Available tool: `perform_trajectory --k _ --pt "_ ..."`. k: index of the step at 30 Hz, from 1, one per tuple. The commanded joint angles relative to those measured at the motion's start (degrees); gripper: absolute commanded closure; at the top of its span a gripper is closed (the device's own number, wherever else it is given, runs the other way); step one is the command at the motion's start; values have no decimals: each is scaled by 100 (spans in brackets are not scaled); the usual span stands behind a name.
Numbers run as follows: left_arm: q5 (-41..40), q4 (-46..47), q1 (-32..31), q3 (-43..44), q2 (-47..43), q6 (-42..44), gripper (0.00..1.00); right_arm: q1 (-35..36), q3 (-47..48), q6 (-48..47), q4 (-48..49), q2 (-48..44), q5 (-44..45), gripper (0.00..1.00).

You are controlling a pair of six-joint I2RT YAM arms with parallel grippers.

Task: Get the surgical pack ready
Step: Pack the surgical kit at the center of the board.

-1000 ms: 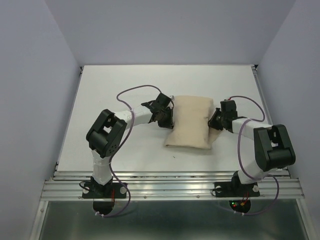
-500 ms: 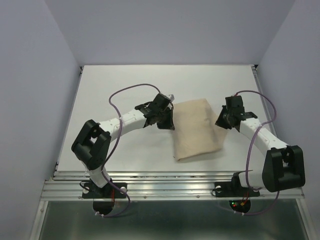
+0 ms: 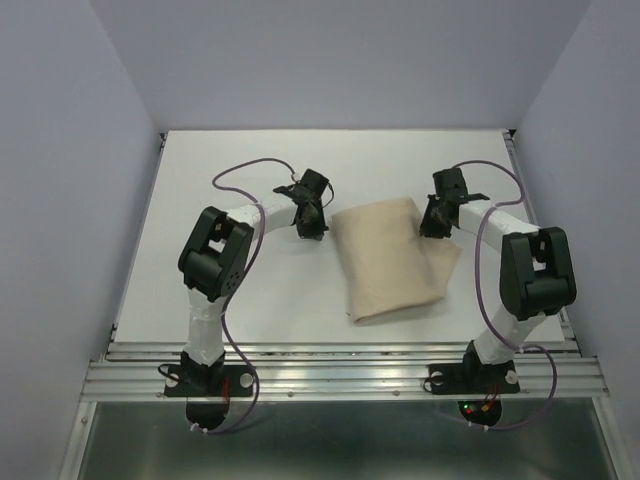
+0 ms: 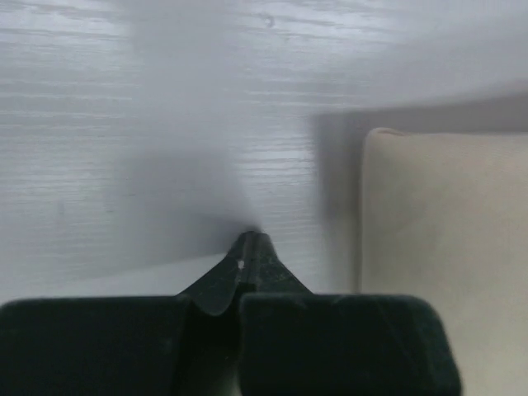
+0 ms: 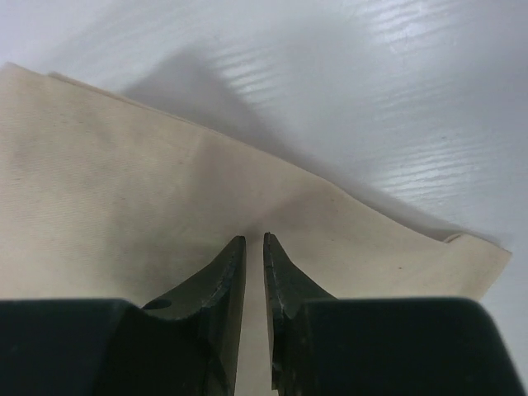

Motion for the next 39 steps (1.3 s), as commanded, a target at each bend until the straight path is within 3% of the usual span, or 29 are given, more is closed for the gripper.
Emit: perform_trajectory --k 1,10,17,25,31,35,39 --pt "-119 -235 -117 333 262 -6 100 34 -62 -143 138 15 4 79" --pt "742 116 -451 702 553 47 100 86 -545 24 437 33 -409 80" --pt "1041 -33 -812 1827 913 100 100 403 -554 322 586 33 -805 80" --pt "1024 -472 -988 2724 1151 293 100 773 -273 393 411 95 -516 80" --pt "531 -745 -672 2119 581 320 100 720 -492 209 -91 -598 495 79" --pt "321 -456 -469 962 -314 302 100 720 -888 243 -265 -1468 566 78" --pt "75 -403 -434 160 -694 293 100 720 -1204 296 -460 -1759 435 79"
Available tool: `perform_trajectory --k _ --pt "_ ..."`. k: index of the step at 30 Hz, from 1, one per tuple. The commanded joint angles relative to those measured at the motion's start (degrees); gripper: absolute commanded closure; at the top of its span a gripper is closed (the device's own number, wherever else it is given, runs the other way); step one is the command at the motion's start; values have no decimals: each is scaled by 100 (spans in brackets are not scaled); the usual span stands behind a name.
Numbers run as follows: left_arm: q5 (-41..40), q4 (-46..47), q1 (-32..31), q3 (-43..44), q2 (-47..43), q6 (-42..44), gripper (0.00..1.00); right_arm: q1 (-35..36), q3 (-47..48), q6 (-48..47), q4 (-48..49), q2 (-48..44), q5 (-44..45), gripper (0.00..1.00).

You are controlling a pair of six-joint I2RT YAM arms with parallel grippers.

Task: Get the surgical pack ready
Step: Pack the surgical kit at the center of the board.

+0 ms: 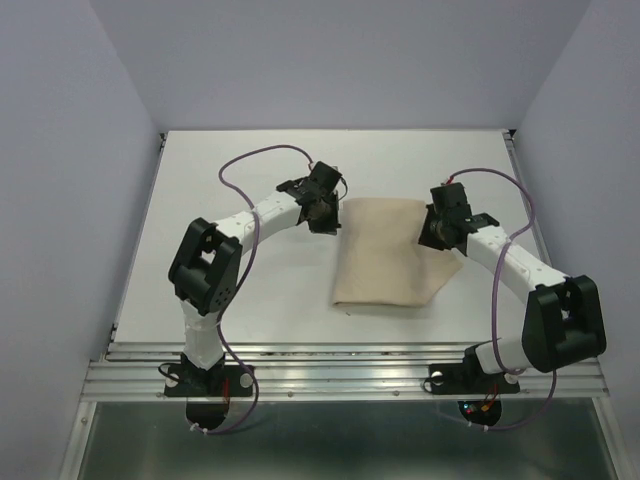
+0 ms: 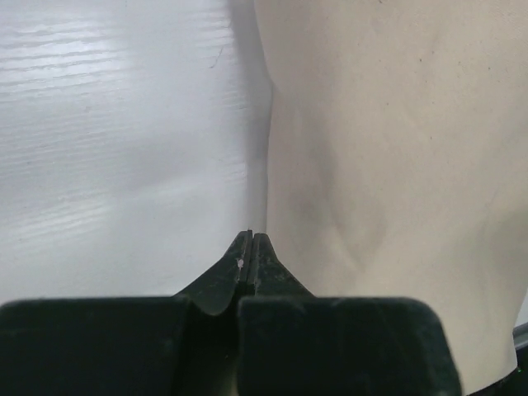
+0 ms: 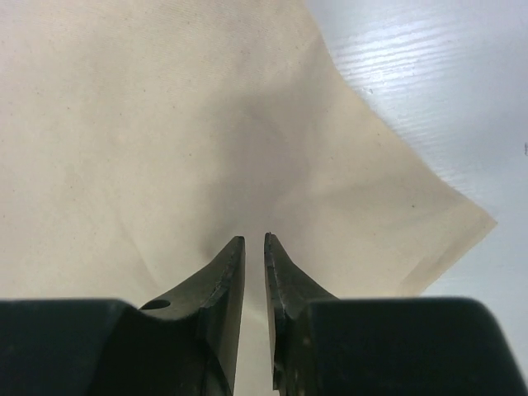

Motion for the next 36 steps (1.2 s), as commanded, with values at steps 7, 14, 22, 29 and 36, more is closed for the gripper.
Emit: perform_trajectory --k 7,14,22,29,36 --pt "46 644 -72 -1821 -904 -177 100 42 -877 216 -211 -566 -322 79" --pt "205 856 -492 -1990 -886 -414 100 401 -1212 435 9 -585 -735 79" --pt "460 724 -1284 -1234 -544 -608 100 1105 -1387 989 413 -242 -717 79" --pt "434 487 -1443 -838 -499 -635 100 1369 -1432 1174 432 -197 -577 80" --pt "-260 -93 -1434 -1320 -1237 -582 100 1369 -1379 1393 -903 -1889 768 80"
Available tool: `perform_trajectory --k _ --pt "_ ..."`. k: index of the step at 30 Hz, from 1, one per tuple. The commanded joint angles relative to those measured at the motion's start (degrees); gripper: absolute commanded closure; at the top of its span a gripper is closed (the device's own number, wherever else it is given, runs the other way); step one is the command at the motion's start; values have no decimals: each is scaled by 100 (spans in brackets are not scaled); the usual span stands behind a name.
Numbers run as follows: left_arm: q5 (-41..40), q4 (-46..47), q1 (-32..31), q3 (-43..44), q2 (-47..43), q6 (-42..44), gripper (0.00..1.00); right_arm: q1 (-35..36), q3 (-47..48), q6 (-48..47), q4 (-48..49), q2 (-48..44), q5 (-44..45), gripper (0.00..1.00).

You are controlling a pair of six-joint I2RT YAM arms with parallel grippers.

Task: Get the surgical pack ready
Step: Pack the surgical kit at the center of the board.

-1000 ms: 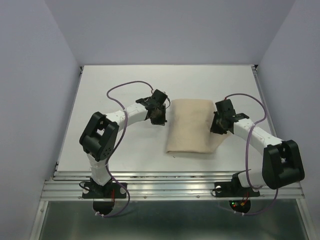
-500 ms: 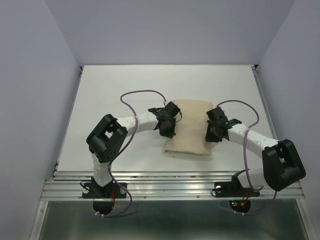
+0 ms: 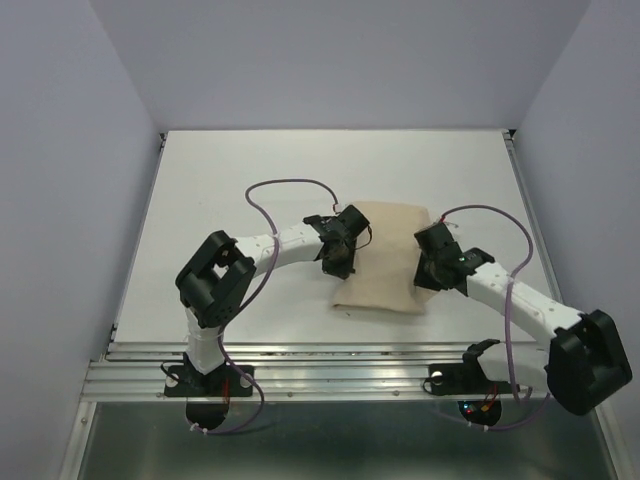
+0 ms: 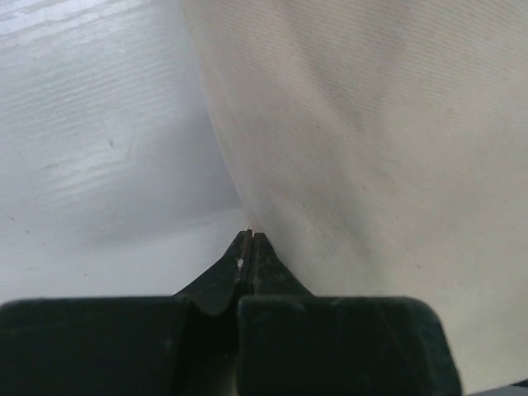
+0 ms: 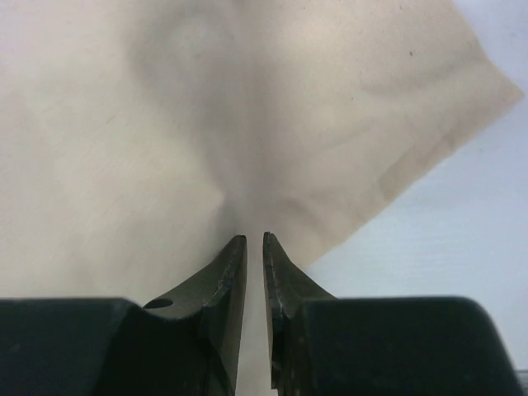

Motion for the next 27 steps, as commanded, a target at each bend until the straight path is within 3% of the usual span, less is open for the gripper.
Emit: perform_trajectory --k 1,5,19,27 --pt "63 104 -234 -232 -922 -145 100 143 131 395 -437 -1191 153 80" --pt "54 68 -234 -488 -1152 -162 100 283 404 711 -762 -1386 -473 82" --pt "-280 -20 -225 -936 -1143 -162 100 460 -35 1414 -1536 -1729 -183 84" --pt "-201 138 -225 -989 -1003 -197 100 627 -448 1599 -730 -1423 -473 85"
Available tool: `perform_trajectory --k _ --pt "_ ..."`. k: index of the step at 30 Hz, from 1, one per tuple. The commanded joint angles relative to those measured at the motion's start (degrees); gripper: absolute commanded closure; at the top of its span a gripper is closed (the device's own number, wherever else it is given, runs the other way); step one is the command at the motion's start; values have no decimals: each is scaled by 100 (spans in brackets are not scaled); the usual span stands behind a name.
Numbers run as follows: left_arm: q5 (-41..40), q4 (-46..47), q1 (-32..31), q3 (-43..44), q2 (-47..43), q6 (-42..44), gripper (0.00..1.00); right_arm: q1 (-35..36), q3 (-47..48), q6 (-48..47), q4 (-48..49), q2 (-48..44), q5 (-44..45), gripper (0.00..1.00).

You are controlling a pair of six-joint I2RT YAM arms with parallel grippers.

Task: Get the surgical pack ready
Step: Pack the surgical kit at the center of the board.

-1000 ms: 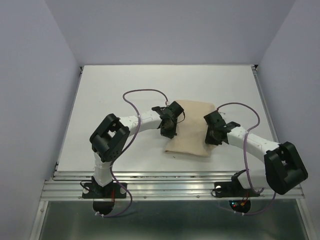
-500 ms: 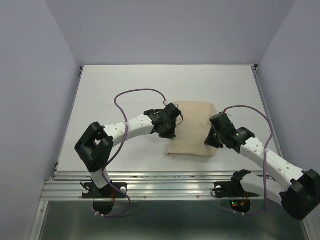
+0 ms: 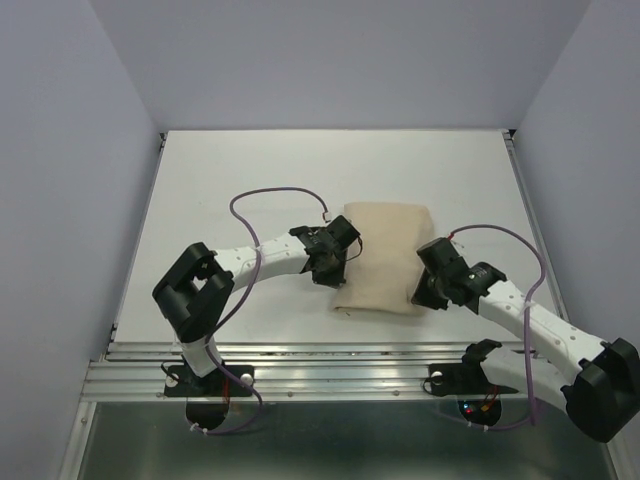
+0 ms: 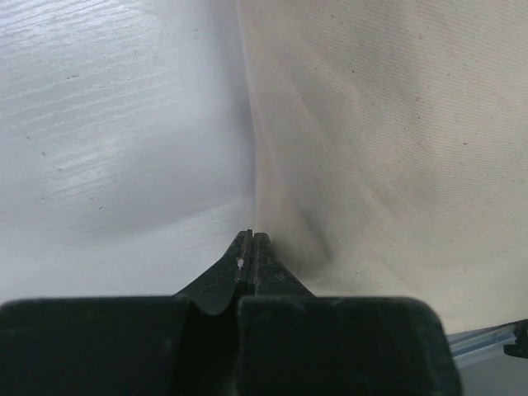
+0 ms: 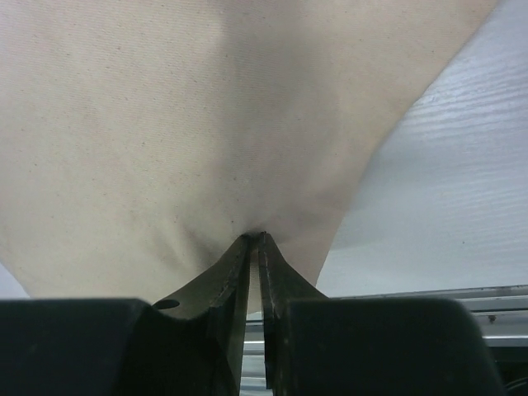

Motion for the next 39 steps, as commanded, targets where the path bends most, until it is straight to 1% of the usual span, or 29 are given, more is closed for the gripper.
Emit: perform_trajectory --k 1,9,10,14,17,19,21,23,25,27,29,31,32,33,34,36,39 --pt "-33 82 -18 -47 18 -49 100 156 -243 194 555 261 -154 85" --pt "99 336 -26 -100 53 -49 100 157 -462 203 1452 964 -180 85" --pt "291 371 -35 -83 62 -66 100 209 -576 203 1653 1035 -259 85" --pt "310 328 -105 5 36 -110 100 289 -691 290 1778 1299 -242 86" --pt "223 223 -114 -4 -78 -128 100 342 -613 291 1568 1133 -155 85" --pt "-101 4 -106 58 -140 -84 100 342 -446 290 1050 852 81 85" --pt "-330 -207 -97 242 -219 -31 100 342 -121 325 411 597 328 84" --pt "-638 -533 -44 391 -324 21 100 342 116 299 92 228 688 82" --pt "-883 -796 26 628 -412 135 100 342 503 264 -259 95 917 81" --pt "-1129 -1033 123 936 -535 223 100 342 898 177 -480 173 1295 78" --pt "-1262 -1166 202 1147 -632 285 100 149 1109 19 -499 436 1645 75" --pt "-1368 -1280 228 1498 -694 382 100 -473 1399 -393 -359 674 1674 74" --pt "-1377 -1281 237 1691 -694 417 100 -772 1479 -613 -184 901 1543 74" --pt "-1412 -1298 237 1780 -685 461 100 -1392 1575 -1111 314 1017 1359 74" --pt "-1412 -1298 255 1859 -642 478 100 -1651 1646 -1342 571 1131 931 75" --pt "-1404 -1316 264 2009 -580 487 100 -1916 1935 -1651 906 1455 786 75" --pt "-1378 -1185 360 2027 -474 461 100 -2031 2778 -2126 1188 2595 707 76"
